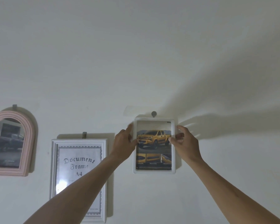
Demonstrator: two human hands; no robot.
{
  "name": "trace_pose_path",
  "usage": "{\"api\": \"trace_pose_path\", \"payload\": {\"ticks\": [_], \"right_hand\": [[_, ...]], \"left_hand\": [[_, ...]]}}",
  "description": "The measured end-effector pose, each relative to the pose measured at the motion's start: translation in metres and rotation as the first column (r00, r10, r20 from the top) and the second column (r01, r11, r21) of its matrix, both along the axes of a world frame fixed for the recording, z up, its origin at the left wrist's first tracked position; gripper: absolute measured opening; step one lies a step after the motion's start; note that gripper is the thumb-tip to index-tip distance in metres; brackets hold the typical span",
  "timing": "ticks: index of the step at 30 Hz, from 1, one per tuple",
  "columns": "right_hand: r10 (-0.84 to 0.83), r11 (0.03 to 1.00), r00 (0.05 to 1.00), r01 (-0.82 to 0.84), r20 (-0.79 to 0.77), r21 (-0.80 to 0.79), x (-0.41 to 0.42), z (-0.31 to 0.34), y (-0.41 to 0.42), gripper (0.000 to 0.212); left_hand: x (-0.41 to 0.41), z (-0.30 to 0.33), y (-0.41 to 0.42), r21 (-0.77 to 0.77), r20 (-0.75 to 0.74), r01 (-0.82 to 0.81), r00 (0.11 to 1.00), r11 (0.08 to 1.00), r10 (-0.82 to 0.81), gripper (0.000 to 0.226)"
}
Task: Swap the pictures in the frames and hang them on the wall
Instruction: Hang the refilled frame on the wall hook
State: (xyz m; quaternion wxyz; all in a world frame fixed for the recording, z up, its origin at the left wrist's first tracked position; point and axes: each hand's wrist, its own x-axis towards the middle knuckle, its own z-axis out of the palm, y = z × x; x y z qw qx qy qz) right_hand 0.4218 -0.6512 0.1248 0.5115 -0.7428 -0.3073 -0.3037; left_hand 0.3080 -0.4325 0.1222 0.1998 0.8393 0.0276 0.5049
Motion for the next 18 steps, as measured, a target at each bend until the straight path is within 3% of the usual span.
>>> {"api": "trace_pose_path", "payload": {"ticks": [10, 18], "right_hand": [[-0.019, 1.000, 0.999, 0.017, -0.045, -0.025, -0.006, -0.022, -0.021, 0.058], [-0.100, 0.980, 0.977, 0.065, -0.187, -0.187, -0.017, -0.117, -0.041, 0.053]], "left_hand": [[-0.009, -0.014, -0.003, -0.076, 0.002, -0.001, 1.000, 0.997, 0.001, 0.066], [-0.036, -0.108, -0.028, -0.089, 0.138, -0.015, 0.990, 0.996, 0.028, 0.056]]}}
